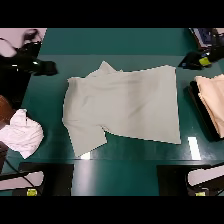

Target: Fold the shirts.

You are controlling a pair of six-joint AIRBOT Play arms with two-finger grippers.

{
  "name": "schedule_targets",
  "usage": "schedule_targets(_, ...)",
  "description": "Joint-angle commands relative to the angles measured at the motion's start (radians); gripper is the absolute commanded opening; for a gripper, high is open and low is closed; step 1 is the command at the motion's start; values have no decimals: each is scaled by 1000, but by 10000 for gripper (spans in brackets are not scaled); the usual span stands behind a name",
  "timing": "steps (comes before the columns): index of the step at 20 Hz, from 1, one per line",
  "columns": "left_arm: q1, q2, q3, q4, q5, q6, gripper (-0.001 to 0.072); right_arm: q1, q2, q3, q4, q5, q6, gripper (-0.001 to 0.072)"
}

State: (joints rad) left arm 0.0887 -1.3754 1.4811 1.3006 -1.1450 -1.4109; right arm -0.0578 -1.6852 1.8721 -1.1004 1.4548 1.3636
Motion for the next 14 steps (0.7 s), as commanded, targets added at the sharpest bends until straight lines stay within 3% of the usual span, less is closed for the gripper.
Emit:
schedule_targets(1,145,134,-64,-8,-138,23,428,-68,137,-150,10,30,-30,397)
schedule_targets(4,234,223,-278,-88,-127,34,429,-116,260,-307,10,6,-32,414)
schedule_targets(5,246,231,-354,-132,-122,63,429,-130,298,-359,10,1,-34,486)
schedule_targets(7,248,232,-510,-231,-92,109,429,-155,365,-449,10,7,-37,512)
schedule_targets(10,248,231,-710,-381,41,167,428,-179,454,-568,11,8,-37,512)
schedule_targets(14,240,231,-829,-417,144,201,429,-179,536,-673,11,6,-37,510)
